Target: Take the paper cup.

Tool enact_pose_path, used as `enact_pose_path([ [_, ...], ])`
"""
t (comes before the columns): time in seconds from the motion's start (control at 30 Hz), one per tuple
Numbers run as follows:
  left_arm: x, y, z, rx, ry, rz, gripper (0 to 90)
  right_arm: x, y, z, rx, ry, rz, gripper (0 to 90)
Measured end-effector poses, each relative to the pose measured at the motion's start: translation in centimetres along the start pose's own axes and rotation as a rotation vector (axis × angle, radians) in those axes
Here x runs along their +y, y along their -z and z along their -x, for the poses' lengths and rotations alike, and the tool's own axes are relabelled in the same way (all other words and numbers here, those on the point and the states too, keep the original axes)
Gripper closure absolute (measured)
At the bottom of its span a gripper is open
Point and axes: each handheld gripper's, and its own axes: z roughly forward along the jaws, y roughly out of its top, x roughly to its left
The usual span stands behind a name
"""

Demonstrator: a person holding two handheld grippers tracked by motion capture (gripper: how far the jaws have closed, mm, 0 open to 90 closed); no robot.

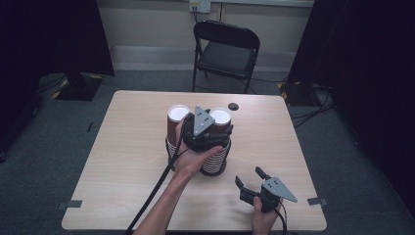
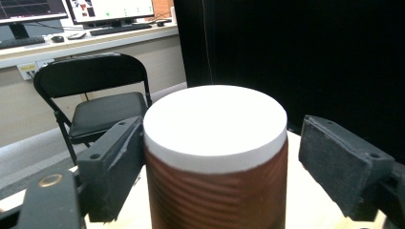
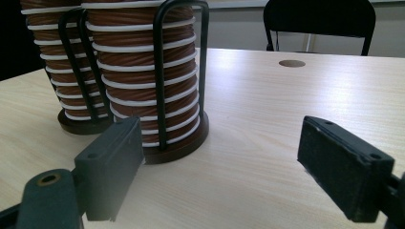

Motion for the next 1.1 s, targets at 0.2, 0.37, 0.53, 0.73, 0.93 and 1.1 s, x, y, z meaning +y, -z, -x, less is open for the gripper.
enact_pose_path([
  [0.2,0.0,-1.0,-0.1,0.016,-0.013,-0.058,18.6,0.0,0.0,0.0,0.0,-0.001,0.004,15.0],
  [0.37,-0.1,-1.3,-0.2,0.006,0.0,-0.076,20.7,0.0,0.0,0.0,0.001,0.002,0.005,15.0],
  [0.53,-0.1,-1.3,-0.3,0.007,0.009,-0.06,21.6,0.0,0.1,0.0,0.002,0.0,0.005,15.1],
  [0.73,-0.1,-1.2,-0.3,0.006,0.022,-0.052,21.9,0.0,0.1,0.0,0.003,-0.002,0.005,15.0],
  [0.93,-0.1,-1.0,-0.5,-0.008,0.032,-0.024,22.0,0.0,0.1,0.0,0.004,-0.002,0.007,15.0],
  [1.1,0.1,-0.6,-0.6,-0.008,0.038,0.008,22.0,0.0,0.1,0.0,0.0,-0.003,0.01,14.7],
])
